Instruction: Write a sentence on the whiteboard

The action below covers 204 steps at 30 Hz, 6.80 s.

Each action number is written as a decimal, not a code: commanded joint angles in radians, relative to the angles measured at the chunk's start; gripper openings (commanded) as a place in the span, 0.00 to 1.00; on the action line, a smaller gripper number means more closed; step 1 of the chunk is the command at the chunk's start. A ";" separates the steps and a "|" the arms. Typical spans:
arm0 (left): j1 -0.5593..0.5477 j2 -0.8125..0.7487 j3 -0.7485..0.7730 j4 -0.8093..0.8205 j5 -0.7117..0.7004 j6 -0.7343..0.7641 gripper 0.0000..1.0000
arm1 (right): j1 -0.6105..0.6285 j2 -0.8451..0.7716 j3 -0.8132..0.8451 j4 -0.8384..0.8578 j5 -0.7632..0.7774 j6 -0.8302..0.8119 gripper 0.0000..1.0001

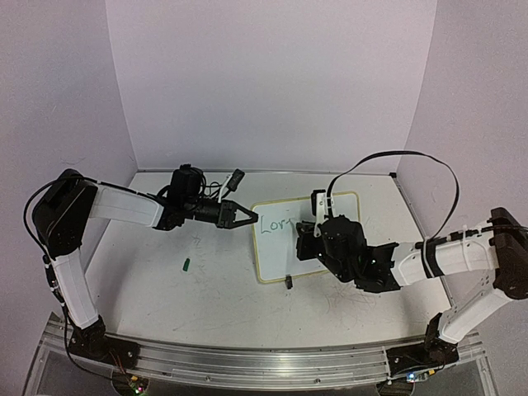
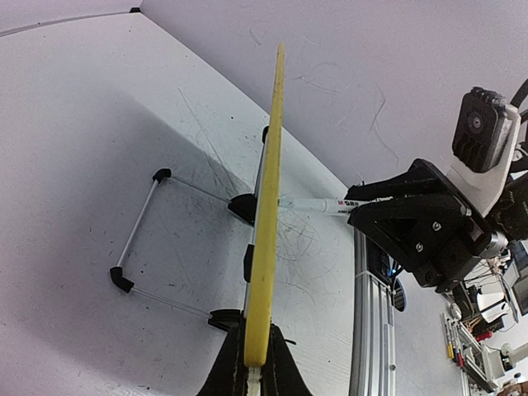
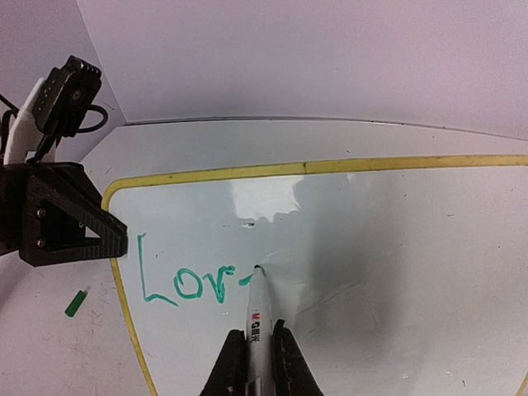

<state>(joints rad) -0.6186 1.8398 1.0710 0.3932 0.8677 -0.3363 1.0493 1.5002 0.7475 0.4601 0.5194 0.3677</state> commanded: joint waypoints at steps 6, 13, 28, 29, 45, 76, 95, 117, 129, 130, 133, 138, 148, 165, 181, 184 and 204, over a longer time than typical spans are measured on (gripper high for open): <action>-0.016 -0.023 -0.010 0.016 0.033 0.016 0.00 | -0.011 0.018 0.029 0.030 -0.006 -0.029 0.00; -0.017 -0.023 -0.009 0.016 0.033 0.014 0.00 | -0.012 0.028 0.034 0.030 -0.026 -0.033 0.00; -0.017 -0.023 -0.008 0.016 0.035 0.014 0.00 | -0.009 0.015 -0.006 0.009 -0.061 -0.003 0.00; -0.017 -0.022 -0.008 0.016 0.034 0.014 0.00 | -0.008 0.012 -0.011 0.007 -0.062 0.000 0.00; -0.017 -0.018 -0.008 0.016 0.034 0.014 0.00 | -0.005 -0.037 -0.059 -0.038 0.007 0.035 0.00; -0.020 -0.052 -0.038 -0.043 -0.089 0.072 0.00 | -0.010 -0.380 -0.118 -0.083 -0.085 -0.219 0.00; -0.020 -0.047 -0.032 -0.045 -0.112 0.065 0.00 | -0.010 -0.260 -0.093 -0.159 -0.115 -0.091 0.00; -0.020 -0.060 -0.024 -0.050 -0.121 0.061 0.00 | -0.026 -0.306 -0.112 -0.154 -0.108 -0.058 0.00; -0.020 -0.066 -0.024 -0.051 -0.121 0.058 0.00 | -0.051 -0.297 -0.112 -0.149 -0.162 -0.227 0.00; -0.020 -0.066 -0.025 -0.051 -0.122 0.058 0.00 | -0.051 -0.295 -0.112 -0.145 -0.161 -0.251 0.00; -0.020 -0.062 -0.026 -0.052 -0.127 0.060 0.00 | -0.062 -0.310 -0.133 -0.112 -0.169 -0.317 0.00; -0.021 -0.056 -0.027 -0.053 -0.130 0.060 0.00 | -0.087 -0.317 -0.157 -0.032 -0.296 -0.420 0.00; -0.023 -0.054 -0.027 -0.054 -0.130 0.063 0.00 | -0.087 -0.243 -0.152 0.067 -0.211 -0.429 0.00; -0.024 -0.051 -0.024 -0.056 -0.122 0.063 0.00 | -0.101 -0.170 -0.118 0.068 -0.176 -0.415 0.00; -0.027 -0.052 -0.025 -0.056 -0.118 0.064 0.00 | -0.101 -0.112 -0.083 0.096 -0.188 -0.421 0.00; -0.029 -0.051 -0.024 -0.056 -0.118 0.064 0.00 | -0.101 -0.101 -0.080 0.098 -0.180 -0.420 0.00; -0.030 -0.047 -0.022 -0.057 -0.116 0.065 0.00 | -0.102 -0.125 -0.132 0.036 -0.174 -0.375 0.00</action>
<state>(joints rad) -0.6361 1.8004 1.0264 0.3847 0.7923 -0.2993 0.9516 1.3930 0.6269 0.5134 0.3370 -0.0273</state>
